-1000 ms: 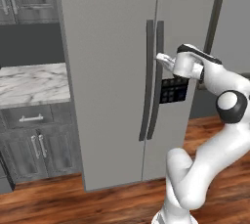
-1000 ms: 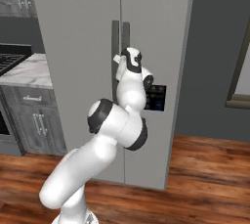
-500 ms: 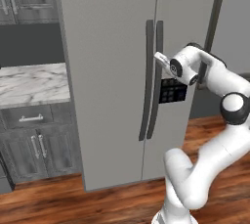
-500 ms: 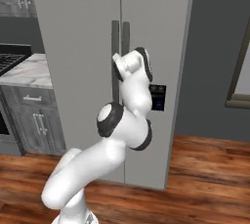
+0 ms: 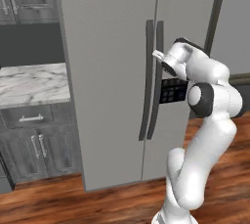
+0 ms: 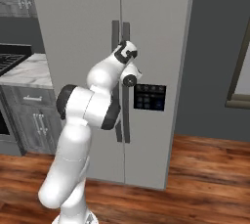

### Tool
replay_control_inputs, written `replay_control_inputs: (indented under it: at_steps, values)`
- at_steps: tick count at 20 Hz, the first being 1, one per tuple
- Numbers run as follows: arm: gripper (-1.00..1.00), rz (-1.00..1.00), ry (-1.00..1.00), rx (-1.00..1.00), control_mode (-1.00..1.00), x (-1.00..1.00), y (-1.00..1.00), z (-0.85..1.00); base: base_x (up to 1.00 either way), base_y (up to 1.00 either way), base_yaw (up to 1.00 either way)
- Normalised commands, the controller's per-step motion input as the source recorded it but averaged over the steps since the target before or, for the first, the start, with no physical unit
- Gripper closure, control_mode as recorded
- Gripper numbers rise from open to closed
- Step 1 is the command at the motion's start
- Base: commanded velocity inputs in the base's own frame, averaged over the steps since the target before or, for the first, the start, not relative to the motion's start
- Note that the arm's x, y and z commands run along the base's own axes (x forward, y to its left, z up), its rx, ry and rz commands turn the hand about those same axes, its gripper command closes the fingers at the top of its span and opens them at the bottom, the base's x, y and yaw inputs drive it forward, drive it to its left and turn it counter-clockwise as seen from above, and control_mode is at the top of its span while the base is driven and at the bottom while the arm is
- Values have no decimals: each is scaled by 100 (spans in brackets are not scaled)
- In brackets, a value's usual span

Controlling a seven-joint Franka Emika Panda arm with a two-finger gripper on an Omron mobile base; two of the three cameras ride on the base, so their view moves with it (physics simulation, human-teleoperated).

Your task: Pick up the frozen steak from the freezer, place it on any shelf in the fridge, and close the fridge and freezer doors when done.

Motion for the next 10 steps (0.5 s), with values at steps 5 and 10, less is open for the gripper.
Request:
replay_control_inputs:
  at_steps: [5, 10]
  values:
    - [-100, 0, -1, -1, -100, 3, 2, -4, 0, 0, 0]
    - [-100, 0, 0, 0, -100, 0, 0, 0, 0, 0, 0]
